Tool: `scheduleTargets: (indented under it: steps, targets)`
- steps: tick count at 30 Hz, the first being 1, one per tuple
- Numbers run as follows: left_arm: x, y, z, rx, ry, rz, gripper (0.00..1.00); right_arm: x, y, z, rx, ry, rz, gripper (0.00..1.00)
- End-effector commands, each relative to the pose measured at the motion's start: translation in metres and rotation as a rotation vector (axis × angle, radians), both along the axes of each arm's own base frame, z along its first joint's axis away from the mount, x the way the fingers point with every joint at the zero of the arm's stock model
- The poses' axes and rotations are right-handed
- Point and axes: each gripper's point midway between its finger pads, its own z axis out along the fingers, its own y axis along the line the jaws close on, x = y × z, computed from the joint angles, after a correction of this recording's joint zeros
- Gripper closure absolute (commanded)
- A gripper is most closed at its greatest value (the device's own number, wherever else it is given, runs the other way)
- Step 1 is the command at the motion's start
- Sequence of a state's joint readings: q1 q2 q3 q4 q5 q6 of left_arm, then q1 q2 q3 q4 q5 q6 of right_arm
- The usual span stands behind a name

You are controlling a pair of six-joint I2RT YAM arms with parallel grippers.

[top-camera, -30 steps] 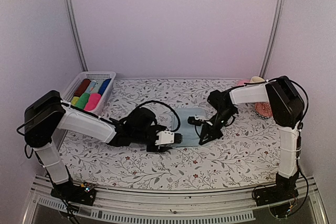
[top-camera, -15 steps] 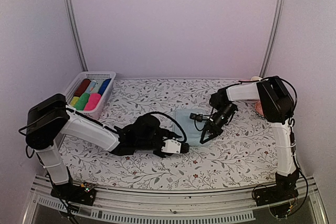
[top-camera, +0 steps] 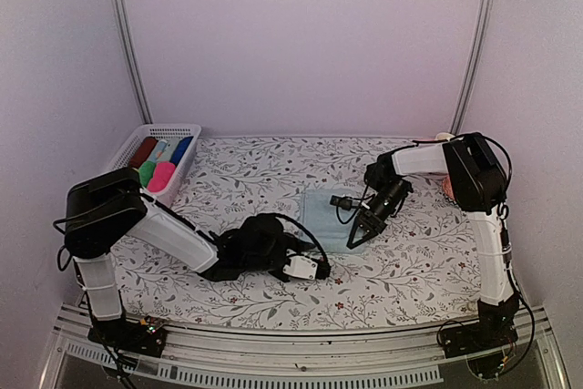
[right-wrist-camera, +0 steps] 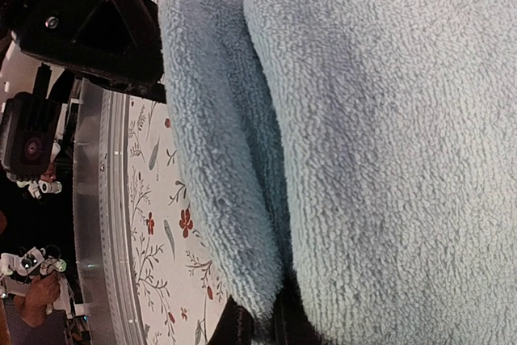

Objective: Roll the towels
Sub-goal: Roll the towel at the center of the board.

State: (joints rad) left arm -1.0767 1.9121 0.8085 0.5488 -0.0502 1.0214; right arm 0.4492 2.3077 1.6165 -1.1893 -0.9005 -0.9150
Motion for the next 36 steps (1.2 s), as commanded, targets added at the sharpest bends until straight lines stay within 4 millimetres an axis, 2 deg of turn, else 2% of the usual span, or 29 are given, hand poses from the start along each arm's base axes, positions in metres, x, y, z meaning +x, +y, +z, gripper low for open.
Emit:
scheduleTargets:
  steps: [1,6,8,13,20,22,29,32,36]
  targets:
    - [0.005,-0.005,0.004,-0.025,-0.073,0.008,0.59,0.006,-0.004,-0.011,-0.024,-0.002,-0.006,0.95]
    - [0.009,-0.007,0.003,-0.024,-0.084,0.02,0.58,0.007,-0.004,-0.011,-0.025,-0.003,-0.005,0.95]
    - [0.011,-0.005,-0.013,0.008,-0.074,0.032,0.58,0.007,-0.005,-0.011,-0.026,-0.005,-0.005,0.95]
    - [0.025,-0.001,-0.029,0.05,-0.086,0.082,0.59,0.007,-0.005,-0.01,-0.023,-0.007,-0.002,0.95]
    - [0.029,0.001,-0.043,0.092,-0.041,0.103,0.74,0.008,-0.004,-0.009,-0.021,-0.011,0.002,0.95]
    - [0.03,0.002,-0.046,0.104,-0.031,0.109,0.79,0.004,-0.005,-0.02,-0.031,0.022,0.006,0.95]
    - [0.038,0.005,-0.053,0.12,-0.028,0.141,0.84,0.002,-0.006,-0.021,-0.029,0.03,0.015,0.94]
    - [0.041,0.005,-0.055,0.119,-0.015,0.152,0.98,0.002,-0.006,-0.021,-0.026,0.028,0.018,0.94]
    - [0.039,0.003,-0.056,0.121,0.022,0.143,1.0,0.003,-0.006,-0.016,-0.019,0.015,0.023,0.87]
